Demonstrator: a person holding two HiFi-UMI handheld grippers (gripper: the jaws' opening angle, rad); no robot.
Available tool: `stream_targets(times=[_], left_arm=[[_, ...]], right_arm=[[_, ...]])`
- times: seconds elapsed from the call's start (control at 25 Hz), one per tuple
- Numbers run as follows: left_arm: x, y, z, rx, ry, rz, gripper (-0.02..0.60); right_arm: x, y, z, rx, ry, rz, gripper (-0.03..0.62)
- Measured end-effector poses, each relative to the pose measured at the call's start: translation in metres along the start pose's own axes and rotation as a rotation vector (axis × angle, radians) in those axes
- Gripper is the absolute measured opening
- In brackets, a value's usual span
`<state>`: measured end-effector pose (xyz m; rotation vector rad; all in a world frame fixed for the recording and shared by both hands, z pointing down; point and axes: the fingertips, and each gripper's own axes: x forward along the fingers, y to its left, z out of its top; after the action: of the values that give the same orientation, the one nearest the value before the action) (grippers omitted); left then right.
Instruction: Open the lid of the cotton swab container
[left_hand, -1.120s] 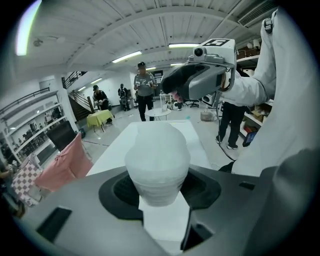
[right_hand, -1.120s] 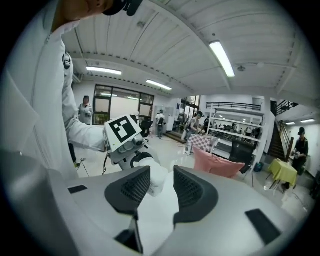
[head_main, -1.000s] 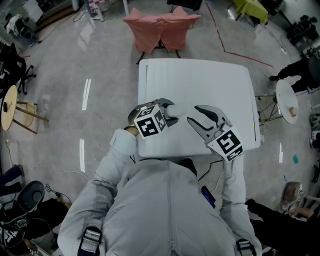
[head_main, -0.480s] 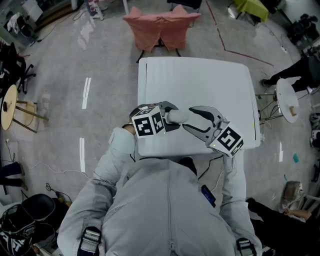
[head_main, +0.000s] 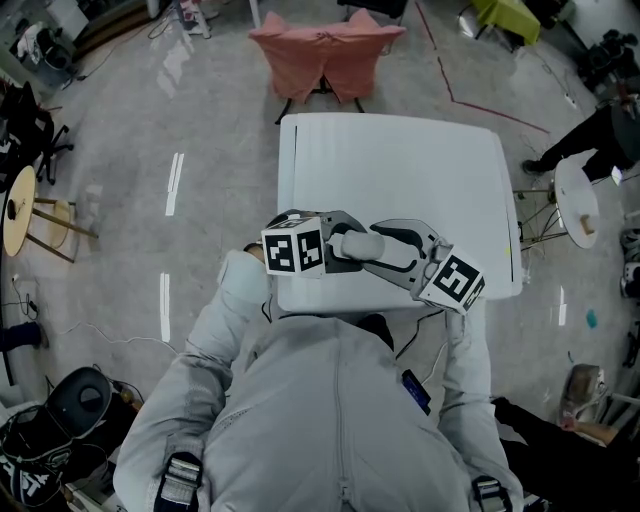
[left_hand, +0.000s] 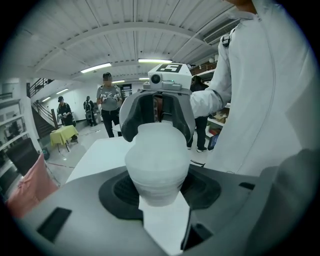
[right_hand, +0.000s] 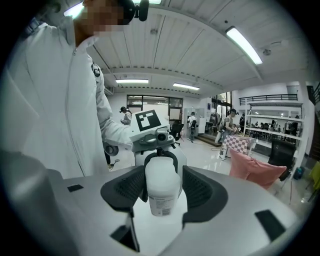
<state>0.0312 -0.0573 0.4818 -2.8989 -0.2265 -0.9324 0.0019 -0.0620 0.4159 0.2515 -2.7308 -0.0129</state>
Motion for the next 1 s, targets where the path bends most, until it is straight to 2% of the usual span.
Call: stream_targets(times=[0.12, 0.32, 0.64, 0.84, 1.0], left_arm=[[-0.002, 0.000, 0.002, 0.003, -0.013, -0.002, 0.215], [0.001, -0.004, -0.002, 0.023, 0.015, -0.006, 0.215], [0.007, -0.011, -0.006, 0.042, 0.040, -0.026, 0.215], [0.011, -0.012, -0.003, 0.083, 0.033, -0.017, 0.213], [0.011, -0.012, -0.003, 0.076, 0.027, -0.029, 0.213]], right_arm=[[0.002, -0.001, 0.000, -0.028, -0.005, -0.007, 0.230], [0.002, 0.005, -0.003, 0.000, 0.006, 0.020, 0.229], [-0.002, 0.009, -0.016, 0.102, 0.000, 0.088, 0.227], [-0.009, 0.008, -0.013, 0.216, -0.078, 0.146, 0.222], [-0.011, 0.006, -0.012, 0.276, -0.115, 0.154, 0.222]])
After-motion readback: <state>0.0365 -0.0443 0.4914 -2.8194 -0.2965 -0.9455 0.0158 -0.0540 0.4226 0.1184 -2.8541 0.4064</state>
